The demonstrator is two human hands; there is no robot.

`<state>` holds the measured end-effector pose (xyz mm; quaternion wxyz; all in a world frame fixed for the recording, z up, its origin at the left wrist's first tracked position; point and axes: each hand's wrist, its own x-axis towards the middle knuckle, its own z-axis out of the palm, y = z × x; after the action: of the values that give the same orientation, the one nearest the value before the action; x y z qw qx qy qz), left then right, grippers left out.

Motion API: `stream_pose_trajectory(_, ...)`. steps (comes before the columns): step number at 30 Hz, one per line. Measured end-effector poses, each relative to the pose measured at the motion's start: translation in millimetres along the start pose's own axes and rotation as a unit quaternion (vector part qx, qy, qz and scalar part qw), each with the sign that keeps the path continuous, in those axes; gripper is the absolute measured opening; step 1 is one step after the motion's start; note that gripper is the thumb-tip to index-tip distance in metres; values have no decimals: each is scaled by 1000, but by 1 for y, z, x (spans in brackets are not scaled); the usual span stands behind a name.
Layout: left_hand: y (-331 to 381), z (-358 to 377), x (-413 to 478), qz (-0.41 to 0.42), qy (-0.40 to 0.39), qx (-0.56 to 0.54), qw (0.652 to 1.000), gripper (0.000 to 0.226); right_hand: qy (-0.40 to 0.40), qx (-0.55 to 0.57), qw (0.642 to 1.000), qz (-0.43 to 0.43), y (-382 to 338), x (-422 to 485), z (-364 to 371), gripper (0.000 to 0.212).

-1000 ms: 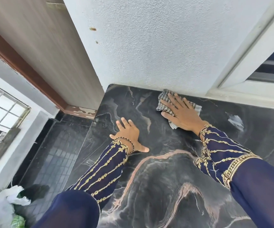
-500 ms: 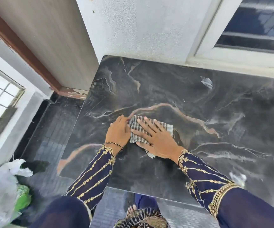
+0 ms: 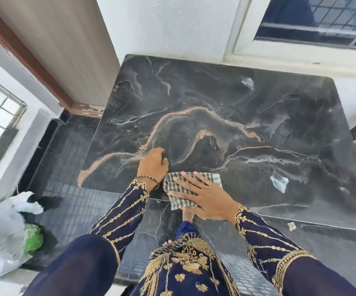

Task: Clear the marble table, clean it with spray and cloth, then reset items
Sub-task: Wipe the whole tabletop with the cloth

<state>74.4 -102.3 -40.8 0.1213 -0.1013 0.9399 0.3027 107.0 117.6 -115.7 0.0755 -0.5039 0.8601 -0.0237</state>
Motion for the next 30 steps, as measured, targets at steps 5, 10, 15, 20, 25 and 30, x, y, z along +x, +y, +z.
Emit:
stream_pose_trajectory(5,26,3,19,28,-29,38,998,35,-17,13,1000,-15,19,5,-2,56)
stream_pose_trajectory(10,44,4,56,24,-30,62,997,36,-6,12,1000,21,75,23,-14,55)
stream_pose_trajectory(15,60,10,112,40,-17,77,996,38,0,19,998,62,155,64,-36,54)
stream_pose_trajectory(20,82,17,174,37,6,73,997,61,0,21,995,97,242,114,-48,55)
stream_pose_trajectory(25,111,17,230,2,-51,135,989,122,12,24,992,121,314,161,-62,55)
stream_pose_trajectory(30,135,22,260,-72,-159,223,959,140,2,43,990,133,369,199,-69,55)
